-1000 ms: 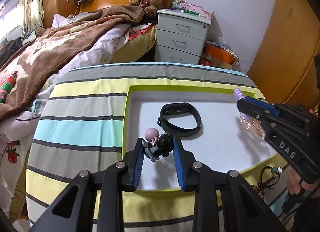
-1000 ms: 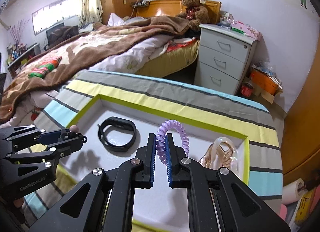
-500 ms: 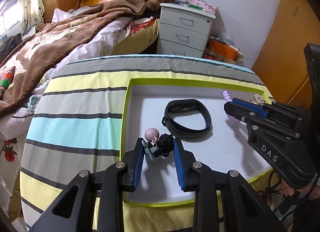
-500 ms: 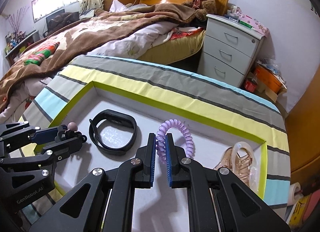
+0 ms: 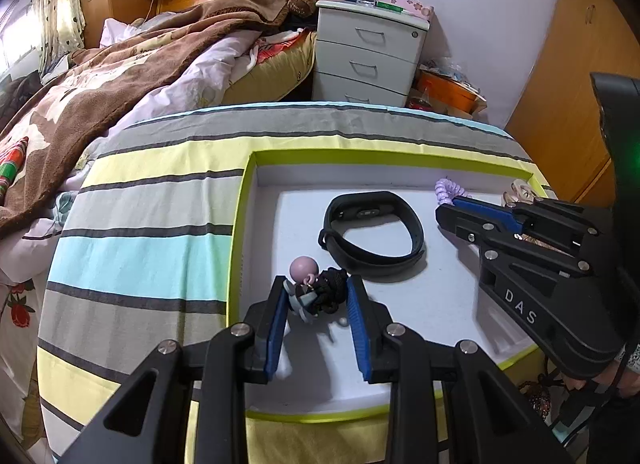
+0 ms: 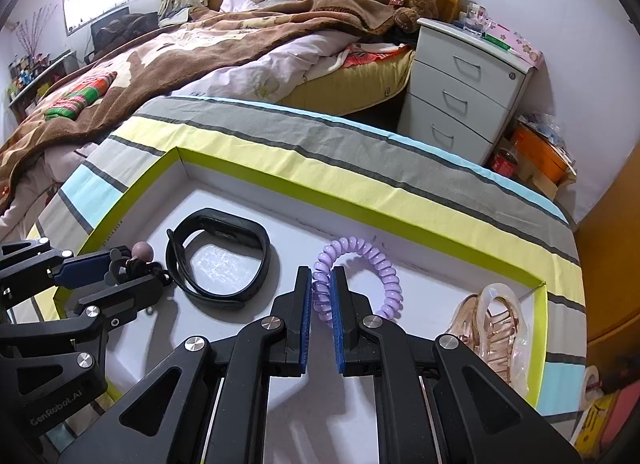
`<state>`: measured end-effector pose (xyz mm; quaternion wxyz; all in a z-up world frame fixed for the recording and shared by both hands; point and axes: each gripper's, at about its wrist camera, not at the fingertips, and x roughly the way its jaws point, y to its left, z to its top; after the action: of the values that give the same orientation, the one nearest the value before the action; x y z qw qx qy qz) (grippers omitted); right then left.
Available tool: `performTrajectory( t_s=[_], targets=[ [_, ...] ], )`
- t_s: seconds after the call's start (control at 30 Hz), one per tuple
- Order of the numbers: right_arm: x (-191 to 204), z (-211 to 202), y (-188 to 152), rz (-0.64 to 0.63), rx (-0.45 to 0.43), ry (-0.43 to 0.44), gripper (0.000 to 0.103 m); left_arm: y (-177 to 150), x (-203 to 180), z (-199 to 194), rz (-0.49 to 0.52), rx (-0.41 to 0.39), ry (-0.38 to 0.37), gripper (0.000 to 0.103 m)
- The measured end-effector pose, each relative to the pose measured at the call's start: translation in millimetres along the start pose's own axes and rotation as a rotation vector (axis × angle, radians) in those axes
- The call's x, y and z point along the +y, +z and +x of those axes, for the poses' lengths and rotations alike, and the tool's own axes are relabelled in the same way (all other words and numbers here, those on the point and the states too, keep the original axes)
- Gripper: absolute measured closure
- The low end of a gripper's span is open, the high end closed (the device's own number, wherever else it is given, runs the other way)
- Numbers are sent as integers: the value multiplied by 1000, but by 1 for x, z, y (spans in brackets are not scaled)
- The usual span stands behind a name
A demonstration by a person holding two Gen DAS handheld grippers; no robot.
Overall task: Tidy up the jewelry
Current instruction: 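Carry the lilac coil and pink-bead hair tie over the lime-green box, then lower both hair ties into the box and open both tools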
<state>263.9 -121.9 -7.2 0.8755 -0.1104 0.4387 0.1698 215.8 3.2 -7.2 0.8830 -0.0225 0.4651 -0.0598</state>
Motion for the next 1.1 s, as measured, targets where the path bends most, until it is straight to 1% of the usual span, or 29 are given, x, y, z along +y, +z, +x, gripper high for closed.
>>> performTrajectory(
  t_s=[0.37, 0.77, 1.03, 1.07, 1.1],
  targets=[
    [2, 2, 0, 1, 12, 3, 93, 0, -3, 3, 7, 15, -2, 71],
    [0, 3, -1, 4, 11, 2, 93, 2, -8, 4, 18, 20, -3, 62],
    [-3, 0, -1, 9, 7, 0, 87, 3, -10, 6, 19, 21, -9, 57],
    [-3, -1, -1, 11, 4, 0, 82, 3, -10, 6, 18, 21, -11, 56],
    [-4, -2, -1, 14, 2, 3, 75, 4, -10, 6, 15, 21, -13, 55]
  ],
)
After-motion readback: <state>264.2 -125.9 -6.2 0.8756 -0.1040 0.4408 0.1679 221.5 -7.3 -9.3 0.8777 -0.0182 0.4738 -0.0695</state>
